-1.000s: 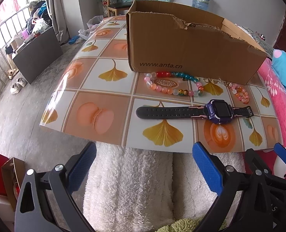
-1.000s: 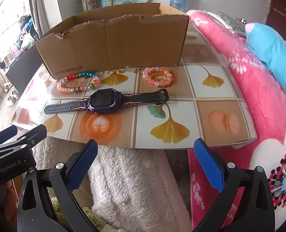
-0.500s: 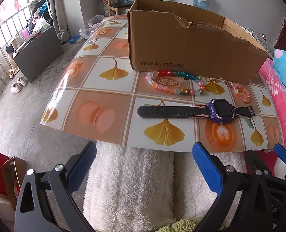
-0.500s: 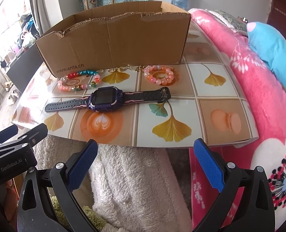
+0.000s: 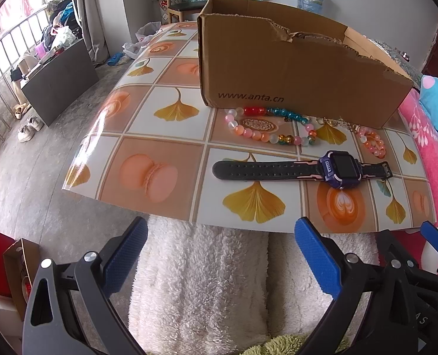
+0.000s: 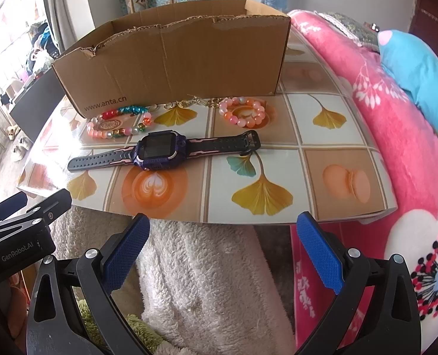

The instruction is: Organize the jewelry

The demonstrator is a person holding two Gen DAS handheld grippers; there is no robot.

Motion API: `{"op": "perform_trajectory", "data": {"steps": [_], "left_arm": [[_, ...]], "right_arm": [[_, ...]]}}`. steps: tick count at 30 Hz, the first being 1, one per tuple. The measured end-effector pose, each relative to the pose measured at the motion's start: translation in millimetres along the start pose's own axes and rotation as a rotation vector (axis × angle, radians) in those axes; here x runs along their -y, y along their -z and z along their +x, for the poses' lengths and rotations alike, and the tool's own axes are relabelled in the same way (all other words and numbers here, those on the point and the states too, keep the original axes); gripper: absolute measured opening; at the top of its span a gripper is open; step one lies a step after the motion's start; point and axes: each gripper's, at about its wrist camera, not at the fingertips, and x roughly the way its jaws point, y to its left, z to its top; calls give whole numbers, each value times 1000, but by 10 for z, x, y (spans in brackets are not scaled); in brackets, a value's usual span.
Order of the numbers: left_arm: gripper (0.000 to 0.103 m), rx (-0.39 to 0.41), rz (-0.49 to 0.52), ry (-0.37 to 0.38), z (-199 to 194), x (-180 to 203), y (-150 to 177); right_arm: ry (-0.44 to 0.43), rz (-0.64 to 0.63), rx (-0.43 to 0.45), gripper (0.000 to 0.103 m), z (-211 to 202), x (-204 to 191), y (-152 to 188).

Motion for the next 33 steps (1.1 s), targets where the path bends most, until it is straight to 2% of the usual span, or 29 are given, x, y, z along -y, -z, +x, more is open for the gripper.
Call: {"op": "perform_trajectory", "data": {"steps": [33], "left_arm": [[98, -9, -3, -14, 14, -27, -14]], "right_arm": [[-4, 7, -12, 96, 27, 18, -32]]}}
